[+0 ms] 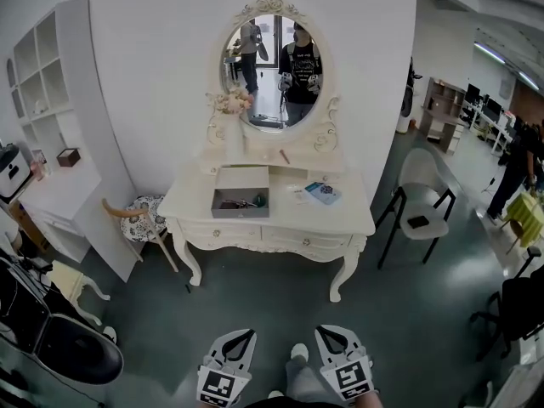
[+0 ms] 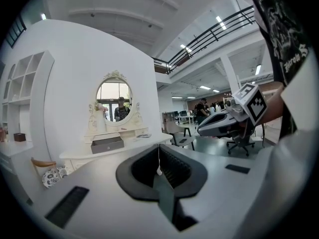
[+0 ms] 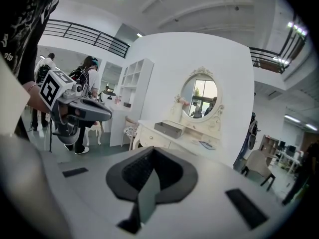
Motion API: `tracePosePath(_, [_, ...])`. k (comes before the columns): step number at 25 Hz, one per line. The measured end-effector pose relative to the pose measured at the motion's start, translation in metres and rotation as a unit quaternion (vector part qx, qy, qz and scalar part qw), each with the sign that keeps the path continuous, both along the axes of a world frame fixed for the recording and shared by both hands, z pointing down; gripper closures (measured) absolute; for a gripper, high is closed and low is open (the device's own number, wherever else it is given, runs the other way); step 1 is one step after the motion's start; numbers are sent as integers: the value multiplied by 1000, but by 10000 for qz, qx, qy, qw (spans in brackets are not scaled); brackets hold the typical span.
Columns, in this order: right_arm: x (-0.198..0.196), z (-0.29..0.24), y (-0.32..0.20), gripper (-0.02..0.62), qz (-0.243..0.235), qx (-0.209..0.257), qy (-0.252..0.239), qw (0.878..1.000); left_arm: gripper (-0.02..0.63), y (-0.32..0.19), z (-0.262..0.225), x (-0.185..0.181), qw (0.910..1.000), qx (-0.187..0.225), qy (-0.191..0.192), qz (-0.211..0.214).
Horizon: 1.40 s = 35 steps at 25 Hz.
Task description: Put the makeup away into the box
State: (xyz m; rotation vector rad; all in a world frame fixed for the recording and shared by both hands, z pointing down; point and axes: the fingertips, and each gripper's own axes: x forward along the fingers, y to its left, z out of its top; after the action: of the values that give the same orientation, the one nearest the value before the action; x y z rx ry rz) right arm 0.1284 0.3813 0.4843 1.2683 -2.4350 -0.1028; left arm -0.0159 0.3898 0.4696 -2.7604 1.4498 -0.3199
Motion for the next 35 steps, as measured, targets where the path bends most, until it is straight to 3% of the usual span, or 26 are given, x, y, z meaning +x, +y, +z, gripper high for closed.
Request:
tracePosePath(4, [-3,1,-24,586,-15,-50,-128,9999,589,-20,0,-6,9999,122,-61,-48])
tracePosePath(11, [0,-5,-64,586,-74,-87,-186,9998,591,-50,4,-2,9998,-135,31,-141])
tracePosePath(18, [26,-1,-122,586,31,-171,-386,9991,589,-101,8,11,9996,-168,-69,-213])
tracePosePath(24, [39,-10,-185,586,-178,-45,-280,9994,589,-156,-5,11,9985,-79,-87,-538])
tracePosePath(35, [55,3,-269,586,-581,-263,-338,9974,589,-244,-1,45,9976,-57,-35,-685])
